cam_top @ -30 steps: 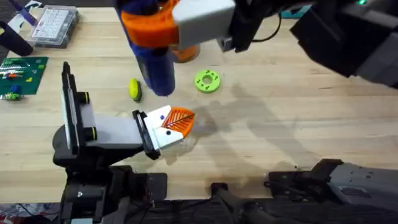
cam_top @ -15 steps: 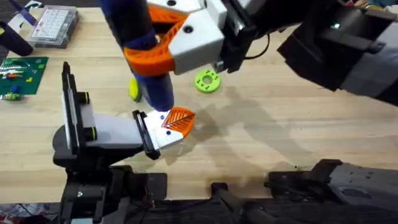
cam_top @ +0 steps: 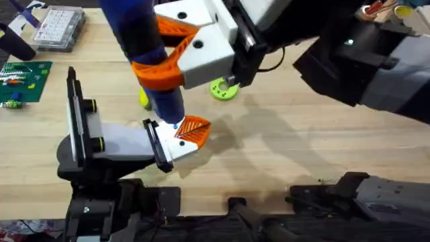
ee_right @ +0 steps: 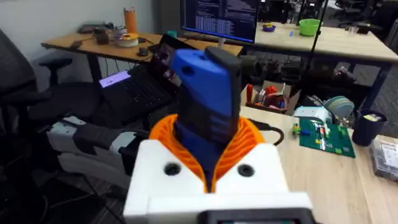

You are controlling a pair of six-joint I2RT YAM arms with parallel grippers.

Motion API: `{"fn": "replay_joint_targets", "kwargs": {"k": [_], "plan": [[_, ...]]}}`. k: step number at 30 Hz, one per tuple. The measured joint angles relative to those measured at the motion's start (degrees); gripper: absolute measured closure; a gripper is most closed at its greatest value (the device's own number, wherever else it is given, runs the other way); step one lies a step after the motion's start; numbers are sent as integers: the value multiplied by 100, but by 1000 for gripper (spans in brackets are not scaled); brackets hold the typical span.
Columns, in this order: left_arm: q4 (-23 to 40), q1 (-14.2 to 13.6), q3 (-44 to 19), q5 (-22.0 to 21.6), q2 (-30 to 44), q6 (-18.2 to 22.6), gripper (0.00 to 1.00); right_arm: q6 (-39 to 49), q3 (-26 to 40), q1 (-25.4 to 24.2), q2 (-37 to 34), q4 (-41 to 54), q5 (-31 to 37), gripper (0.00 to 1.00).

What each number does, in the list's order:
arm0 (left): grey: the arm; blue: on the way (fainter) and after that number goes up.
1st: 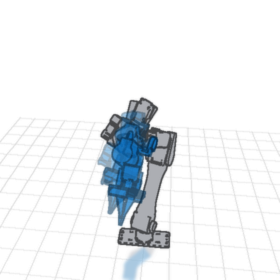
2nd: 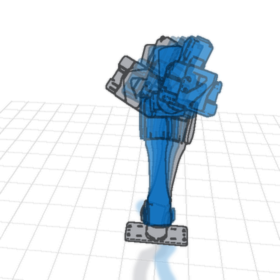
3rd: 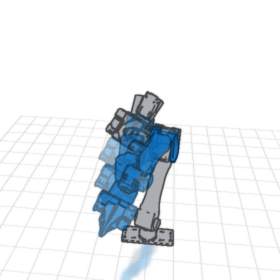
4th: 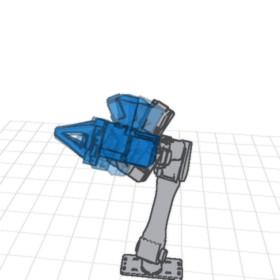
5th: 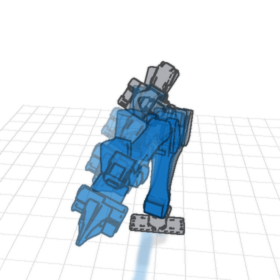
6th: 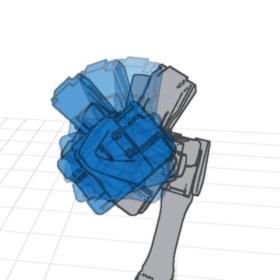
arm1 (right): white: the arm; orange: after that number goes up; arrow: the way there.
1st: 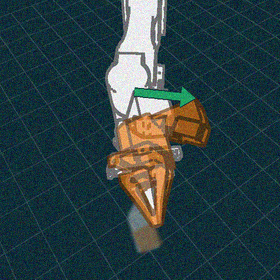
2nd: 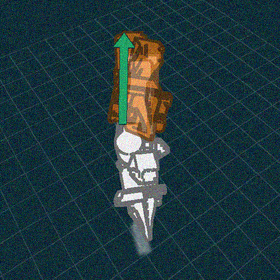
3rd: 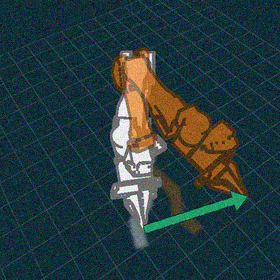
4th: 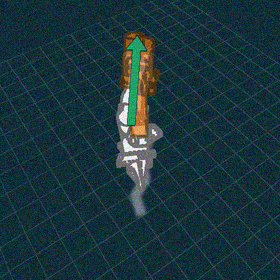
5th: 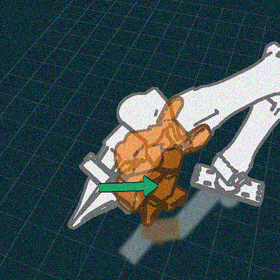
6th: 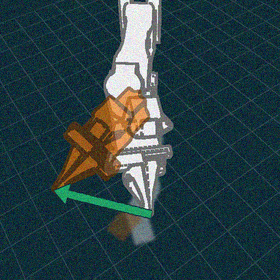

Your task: Pick up the gripper from the table and insert it into the empty holder that is missing its gripper. Then pick up a screw, insert it into the mounting hole, and use the screwdriver to tighten it. Finally, clean up the table by picking up the vegetable and placing it into the bucket.

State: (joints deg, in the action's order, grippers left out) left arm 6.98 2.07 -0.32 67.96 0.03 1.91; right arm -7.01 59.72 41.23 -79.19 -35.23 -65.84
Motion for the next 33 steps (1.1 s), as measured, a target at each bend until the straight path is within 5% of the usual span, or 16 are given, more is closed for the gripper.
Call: {"fn": "replay_joint_targets", "kwargs": {"k": [33], "plan": [[0,0,0,0,0,0,994,26,-2,129,-392,-17,25,977]]}}
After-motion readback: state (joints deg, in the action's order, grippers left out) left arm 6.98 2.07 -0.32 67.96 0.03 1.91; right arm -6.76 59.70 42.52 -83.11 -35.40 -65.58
